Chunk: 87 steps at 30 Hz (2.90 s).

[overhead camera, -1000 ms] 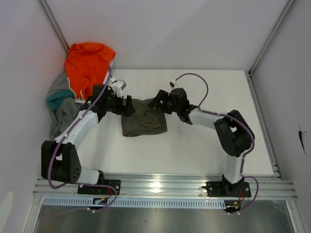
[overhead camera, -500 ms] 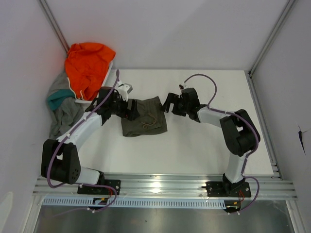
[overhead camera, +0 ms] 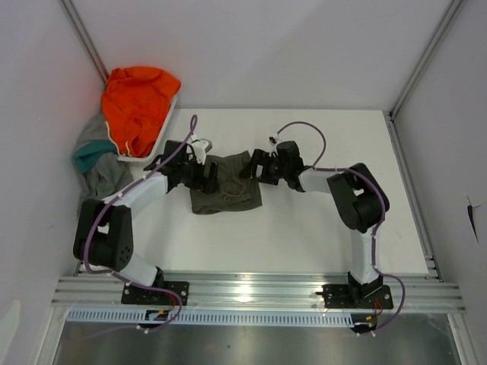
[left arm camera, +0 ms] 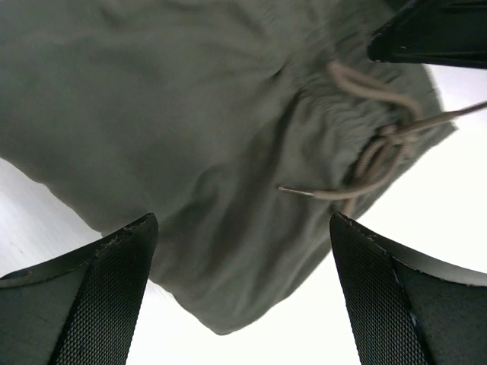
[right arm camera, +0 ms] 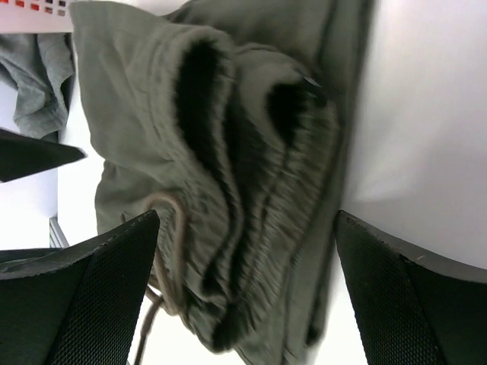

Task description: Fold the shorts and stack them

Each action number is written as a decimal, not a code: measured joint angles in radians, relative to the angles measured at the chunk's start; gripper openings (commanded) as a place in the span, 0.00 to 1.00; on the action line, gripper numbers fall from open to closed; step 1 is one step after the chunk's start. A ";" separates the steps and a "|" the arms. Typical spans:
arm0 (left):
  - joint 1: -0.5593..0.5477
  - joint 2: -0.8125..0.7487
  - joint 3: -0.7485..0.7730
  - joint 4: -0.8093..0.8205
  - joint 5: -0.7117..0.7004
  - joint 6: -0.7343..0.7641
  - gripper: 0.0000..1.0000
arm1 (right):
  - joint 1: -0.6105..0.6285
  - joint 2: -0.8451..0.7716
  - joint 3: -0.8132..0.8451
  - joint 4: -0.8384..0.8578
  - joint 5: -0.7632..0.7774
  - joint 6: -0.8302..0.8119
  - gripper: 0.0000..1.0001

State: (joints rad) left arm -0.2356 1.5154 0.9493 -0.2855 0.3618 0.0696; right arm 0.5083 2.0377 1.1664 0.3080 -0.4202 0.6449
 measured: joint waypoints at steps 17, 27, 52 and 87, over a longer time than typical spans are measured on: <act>0.000 0.144 0.055 -0.055 -0.087 -0.018 0.93 | 0.091 0.089 0.105 -0.016 0.026 0.000 0.54; -0.003 0.144 0.055 -0.058 -0.099 -0.018 0.92 | 0.094 0.135 0.105 0.043 -0.020 0.063 0.15; 0.043 -0.133 0.040 -0.026 0.008 -0.018 0.94 | -0.256 0.043 0.034 -0.044 0.074 0.111 0.00; 0.071 -0.109 0.016 -0.015 0.020 -0.016 0.93 | -0.798 0.010 -0.264 0.422 0.669 0.742 0.00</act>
State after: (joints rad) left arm -0.1646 1.4063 0.9649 -0.3008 0.3817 0.0536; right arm -0.2897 2.0472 0.9020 0.7296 0.2493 1.3869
